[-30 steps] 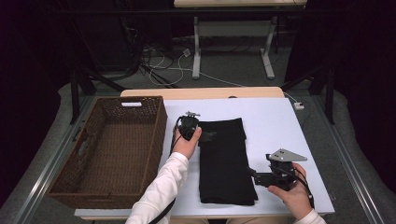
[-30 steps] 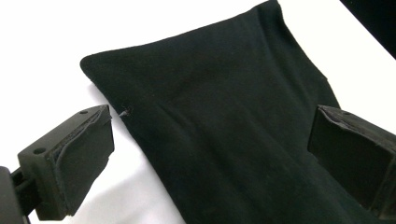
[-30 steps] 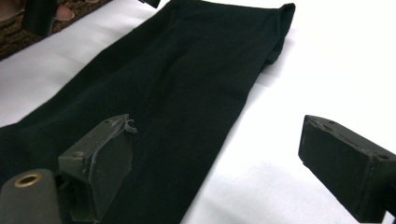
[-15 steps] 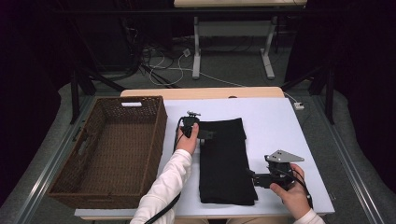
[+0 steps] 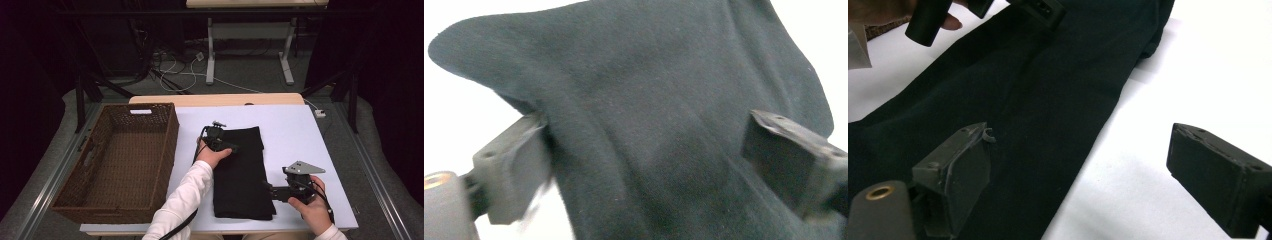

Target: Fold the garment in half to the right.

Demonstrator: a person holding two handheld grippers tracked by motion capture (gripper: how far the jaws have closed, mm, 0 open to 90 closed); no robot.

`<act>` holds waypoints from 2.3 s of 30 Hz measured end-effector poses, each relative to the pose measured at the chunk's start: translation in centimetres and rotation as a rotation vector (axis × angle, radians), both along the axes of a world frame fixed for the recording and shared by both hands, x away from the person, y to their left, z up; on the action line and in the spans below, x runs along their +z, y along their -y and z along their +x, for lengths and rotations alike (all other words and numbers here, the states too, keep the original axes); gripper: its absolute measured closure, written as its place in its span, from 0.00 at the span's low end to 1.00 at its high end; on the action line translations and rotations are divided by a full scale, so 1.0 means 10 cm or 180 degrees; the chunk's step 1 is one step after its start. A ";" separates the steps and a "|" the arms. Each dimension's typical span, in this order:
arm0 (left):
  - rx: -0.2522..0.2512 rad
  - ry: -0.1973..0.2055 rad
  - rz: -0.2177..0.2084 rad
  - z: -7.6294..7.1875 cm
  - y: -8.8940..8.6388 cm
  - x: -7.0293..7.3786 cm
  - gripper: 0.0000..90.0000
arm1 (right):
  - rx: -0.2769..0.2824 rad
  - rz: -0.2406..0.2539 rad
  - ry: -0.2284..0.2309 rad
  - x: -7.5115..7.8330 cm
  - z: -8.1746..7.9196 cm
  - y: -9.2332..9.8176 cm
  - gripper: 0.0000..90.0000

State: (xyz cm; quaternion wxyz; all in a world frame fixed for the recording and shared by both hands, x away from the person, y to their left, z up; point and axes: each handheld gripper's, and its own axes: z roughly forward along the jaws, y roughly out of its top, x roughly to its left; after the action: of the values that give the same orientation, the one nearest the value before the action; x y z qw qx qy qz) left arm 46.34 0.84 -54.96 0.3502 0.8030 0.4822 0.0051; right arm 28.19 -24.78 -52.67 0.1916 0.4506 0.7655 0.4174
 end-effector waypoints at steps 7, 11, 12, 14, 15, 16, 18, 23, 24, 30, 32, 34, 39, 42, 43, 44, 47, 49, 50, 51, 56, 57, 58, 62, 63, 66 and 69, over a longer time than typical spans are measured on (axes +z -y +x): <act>0.0206 -0.0085 -0.0148 0.05 -0.11 0.01 0.36 | 0.0014 0.0009 0.0010 -0.01 0.00 0.00 0.11; 0.0316 -0.0160 -0.0260 0.07 -0.19 -0.01 0.49 | 0.0026 0.0001 0.0032 -0.01 0.01 0.01 0.11; 0.0336 -0.0161 -0.0254 0.07 -0.20 -0.01 0.53 | 0.0025 0.0001 0.0030 -0.01 0.01 0.00 0.11; 0.0405 -0.0180 -0.0288 0.07 -0.21 -0.02 0.57 | 0.0011 0.0012 0.0003 -0.01 0.00 0.00 0.11; 0.0399 -0.0162 -0.0249 0.07 -0.22 -0.01 0.59 | 0.0011 0.0011 0.0004 -0.01 0.00 0.00 0.11; 0.0424 -0.0150 -0.0210 0.07 -0.20 -0.01 0.61 | 0.0018 0.0006 0.0010 -0.01 0.01 0.00 0.11; 0.0397 -0.0098 -0.0086 0.06 -0.20 0.00 0.69 | 0.0010 0.0006 -0.0003 -0.02 0.00 -0.01 0.11; 0.0521 -0.0252 -0.0203 0.09 -0.23 -0.01 0.81 | 0.0029 0.0004 0.0002 -0.02 0.00 -0.02 0.11; 0.0534 -0.0276 -0.0214 0.09 -0.24 -0.01 0.82 | 0.0037 0.0019 -0.0003 -0.03 0.00 -0.02 0.11; 0.0532 -0.0214 -0.0118 0.08 -0.21 0.00 0.88 | 0.0038 0.0021 -0.0043 -0.03 0.01 -0.03 0.11; 0.0555 -0.0184 -0.0064 0.07 -0.20 0.02 0.89 | 0.0011 0.0022 -0.0076 -0.04 0.01 -0.03 0.11; 0.0574 -0.0202 -0.0085 0.07 -0.19 0.02 0.89 | -0.0010 0.0026 -0.0122 -0.04 0.01 -0.04 0.11; 0.0608 -0.0188 -0.0081 0.06 -0.22 0.07 0.89 | -0.0004 0.0009 -0.0199 -0.05 0.00 -0.03 0.16; 0.0665 -0.0138 -0.0061 0.05 -0.25 0.11 0.89 | 0.0000 0.0025 -0.0234 -0.05 0.00 -0.04 0.16; 0.0690 -0.0117 -0.0037 0.04 -0.26 0.13 0.89 | -0.0001 0.0027 -0.0253 -0.05 0.00 -0.04 0.17; 0.0699 -0.0102 -0.0014 0.04 -0.28 0.14 0.89 | -0.0006 0.0004 -0.0262 -0.06 0.01 -0.04 0.19; 0.0771 -0.0060 0.0016 0.00 -0.35 0.18 0.90 | -0.0013 0.0050 -0.0337 -0.07 0.02 -0.06 0.21; 0.0814 -0.0033 0.0030 -0.02 -0.40 0.19 0.90 | 0.0015 0.0088 -0.0423 -0.09 0.05 -0.08 0.23; 0.0814 -0.0033 0.0030 -0.02 -0.40 0.19 0.89 | 0.0015 0.0088 -0.0423 -0.09 0.05 -0.08 0.23; 0.0873 -0.0024 0.0031 -0.04 -0.45 0.20 0.89 | 0.0049 0.0138 -0.0505 -0.11 0.06 -0.12 0.25; 0.0951 0.0023 0.0100 -0.13 -0.56 0.23 0.89 | 0.0132 0.0054 -0.0659 -0.18 0.09 -0.22 0.29; 0.0977 0.0032 0.0093 -0.14 -0.57 0.23 0.89 | 0.0138 0.0041 -0.0660 -0.20 0.10 -0.23 0.30; 0.0975 0.0037 0.0099 -0.15 -0.58 0.24 0.89 | 0.0156 0.0058 -0.0687 -0.20 0.11 -0.23 0.33; 0.1014 0.0046 0.0087 -0.17 -0.61 0.24 0.89 | 0.0108 0.0134 -0.0730 -0.23 0.13 -0.22 0.44; 0.1016 0.0045 0.0079 -0.18 -0.62 0.24 0.89 | 0.0104 0.0160 -0.0742 -0.24 0.13 -0.22 0.44; 0.1011 0.0046 0.0061 -0.18 -0.64 0.23 0.89 | 0.0058 0.0113 -0.0784 -0.26 0.13 -0.23 0.45; 0.0994 0.0047 0.0050 -0.19 -0.65 0.22 0.89 | -0.0029 0.0057 -0.0900 -0.25 0.13 -0.25 0.49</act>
State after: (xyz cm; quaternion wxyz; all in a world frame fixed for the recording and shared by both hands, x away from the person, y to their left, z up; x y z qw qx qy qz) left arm 44.49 7.36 -52.73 0.3424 0.7209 0.5986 0.0692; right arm 29.54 -22.30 -55.13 0.0797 0.5101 0.7791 0.3557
